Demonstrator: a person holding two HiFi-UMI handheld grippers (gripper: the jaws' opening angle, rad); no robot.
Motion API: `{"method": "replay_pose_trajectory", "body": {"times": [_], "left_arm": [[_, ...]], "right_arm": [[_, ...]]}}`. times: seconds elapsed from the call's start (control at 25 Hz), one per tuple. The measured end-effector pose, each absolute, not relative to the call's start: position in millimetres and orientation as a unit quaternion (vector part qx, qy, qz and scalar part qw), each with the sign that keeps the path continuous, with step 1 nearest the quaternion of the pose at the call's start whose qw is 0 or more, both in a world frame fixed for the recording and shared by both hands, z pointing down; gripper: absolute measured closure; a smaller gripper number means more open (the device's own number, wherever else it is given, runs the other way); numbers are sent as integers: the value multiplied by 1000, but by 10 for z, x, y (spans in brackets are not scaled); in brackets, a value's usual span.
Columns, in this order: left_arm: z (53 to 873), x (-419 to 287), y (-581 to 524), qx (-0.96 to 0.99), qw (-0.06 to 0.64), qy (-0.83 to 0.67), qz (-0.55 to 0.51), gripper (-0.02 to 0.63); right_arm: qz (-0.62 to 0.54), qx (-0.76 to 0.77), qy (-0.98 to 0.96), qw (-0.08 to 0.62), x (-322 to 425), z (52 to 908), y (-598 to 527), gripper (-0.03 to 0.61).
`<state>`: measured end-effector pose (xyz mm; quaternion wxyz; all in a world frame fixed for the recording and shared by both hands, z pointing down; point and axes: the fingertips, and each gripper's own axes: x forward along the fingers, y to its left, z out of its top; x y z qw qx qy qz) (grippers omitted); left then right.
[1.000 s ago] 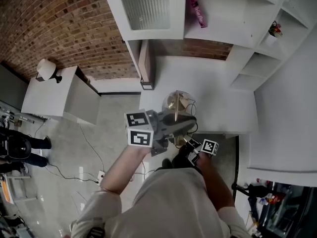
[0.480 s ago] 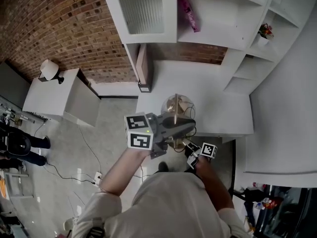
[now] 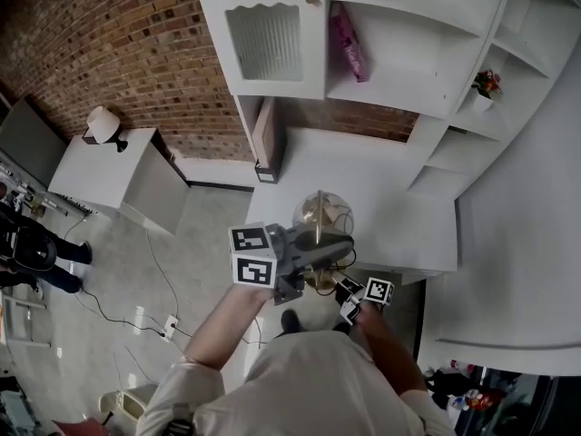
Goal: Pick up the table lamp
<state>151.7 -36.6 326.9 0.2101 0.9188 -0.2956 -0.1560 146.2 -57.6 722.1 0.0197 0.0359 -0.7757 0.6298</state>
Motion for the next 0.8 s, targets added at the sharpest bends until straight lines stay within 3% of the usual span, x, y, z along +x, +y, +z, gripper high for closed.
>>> {"method": "replay_pose_trajectory", "body": {"times": [0.8], "left_arm": [[3311, 1519, -483, 914, 206, -316, -148, 598]], "right_arm": [[617, 27, -786, 30, 1488, 7239, -758, 420]]}}
